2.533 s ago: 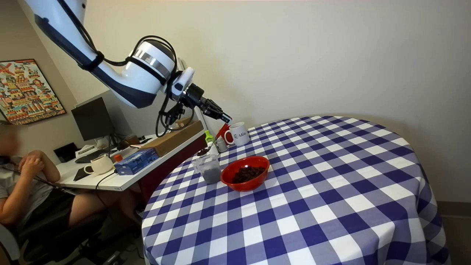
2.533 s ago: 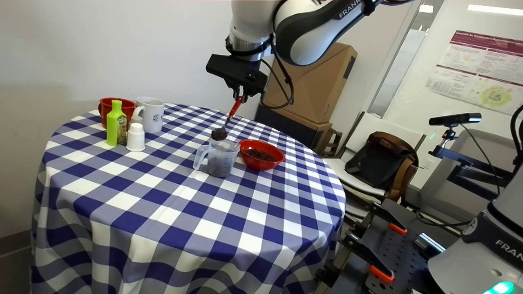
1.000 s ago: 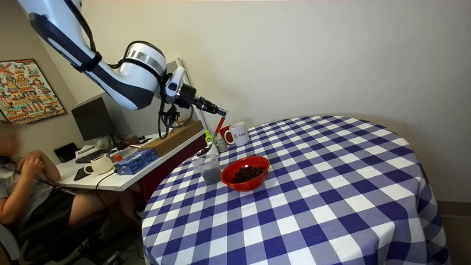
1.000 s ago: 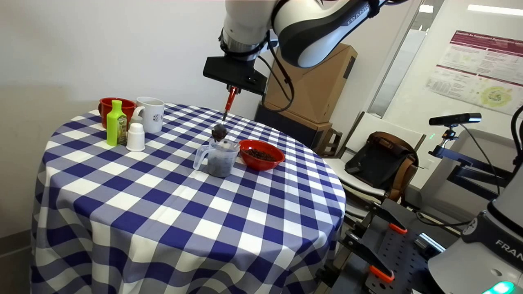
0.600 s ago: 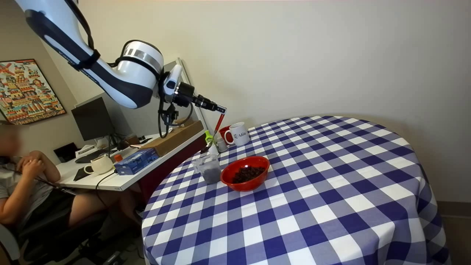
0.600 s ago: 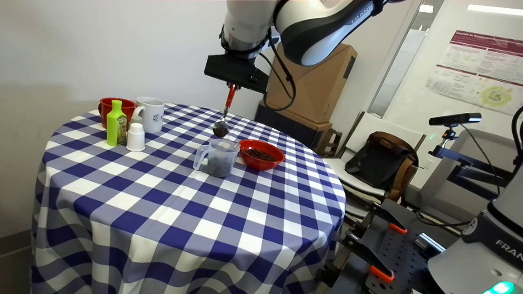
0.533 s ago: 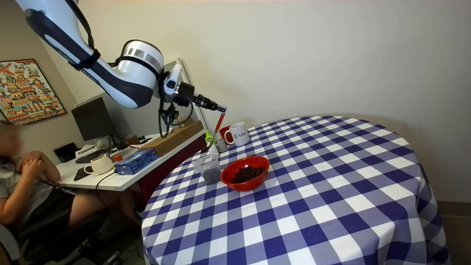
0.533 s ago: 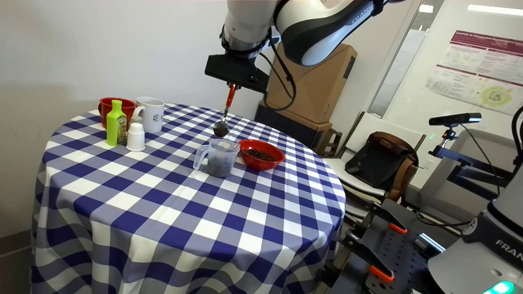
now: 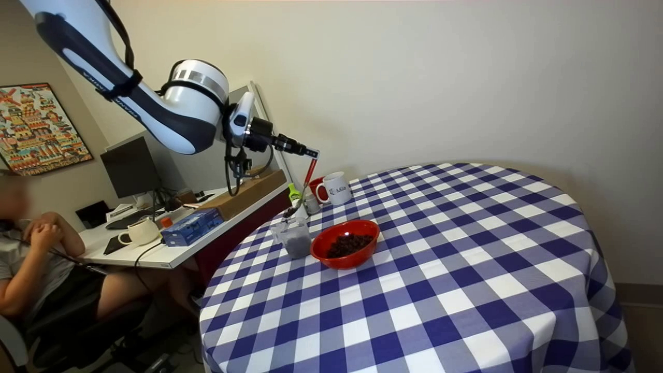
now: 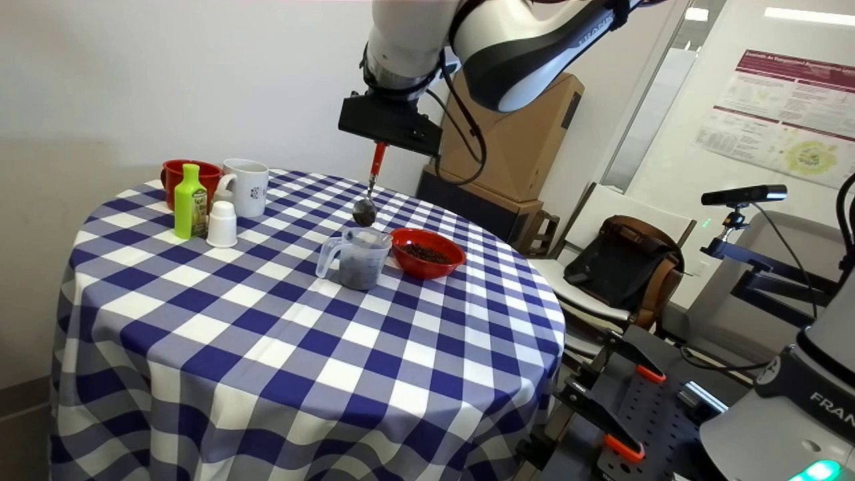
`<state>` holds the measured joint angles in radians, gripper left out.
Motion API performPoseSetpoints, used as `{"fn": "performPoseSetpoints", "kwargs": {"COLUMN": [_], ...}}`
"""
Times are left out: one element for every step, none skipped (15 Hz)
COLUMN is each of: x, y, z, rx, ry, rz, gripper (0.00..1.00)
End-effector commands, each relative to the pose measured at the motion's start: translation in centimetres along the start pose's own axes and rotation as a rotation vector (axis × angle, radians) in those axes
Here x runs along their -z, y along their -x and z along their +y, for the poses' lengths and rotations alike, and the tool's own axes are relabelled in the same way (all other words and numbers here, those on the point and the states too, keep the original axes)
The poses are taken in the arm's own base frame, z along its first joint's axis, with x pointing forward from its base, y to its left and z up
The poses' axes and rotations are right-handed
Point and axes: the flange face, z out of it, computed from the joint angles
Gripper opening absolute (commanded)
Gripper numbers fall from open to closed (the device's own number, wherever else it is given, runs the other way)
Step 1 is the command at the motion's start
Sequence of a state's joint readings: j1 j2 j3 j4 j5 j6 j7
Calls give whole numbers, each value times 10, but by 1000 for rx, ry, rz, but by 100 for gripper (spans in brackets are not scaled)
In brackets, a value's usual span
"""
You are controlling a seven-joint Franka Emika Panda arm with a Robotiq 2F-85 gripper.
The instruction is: Transfer a spoonful of contents from the orange bowl to the clear jar
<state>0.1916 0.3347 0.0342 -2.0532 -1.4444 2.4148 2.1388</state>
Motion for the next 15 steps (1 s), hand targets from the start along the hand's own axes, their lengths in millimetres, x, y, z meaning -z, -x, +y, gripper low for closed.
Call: {"fn": "performPoseSetpoints", "kwargs": {"x": [14, 16, 17, 18, 20, 21, 22, 23, 23, 24, 24, 25, 26, 26, 28], "y": [5, 7, 8, 8, 9, 9, 8, 8, 7, 6, 6, 5, 5, 5, 4], "z": [4, 4, 4, 4, 4, 4, 5, 5, 6, 6, 6, 6, 6, 7, 7], "rx": [16, 22, 26, 31, 34, 37, 40, 41, 41, 42, 45, 51, 53, 59, 63], "ry": [-19, -23, -28, -32, -35, -38, -39, -40, -41, -43, -46, -51, -55, -58, -63], "rz": [48, 54, 64, 73, 82, 92, 99, 106, 112, 123, 132, 154, 169, 189, 211], "gripper": [5, 5, 5, 5, 5, 5, 5, 5, 5, 5, 5, 5, 5, 5, 5]}}
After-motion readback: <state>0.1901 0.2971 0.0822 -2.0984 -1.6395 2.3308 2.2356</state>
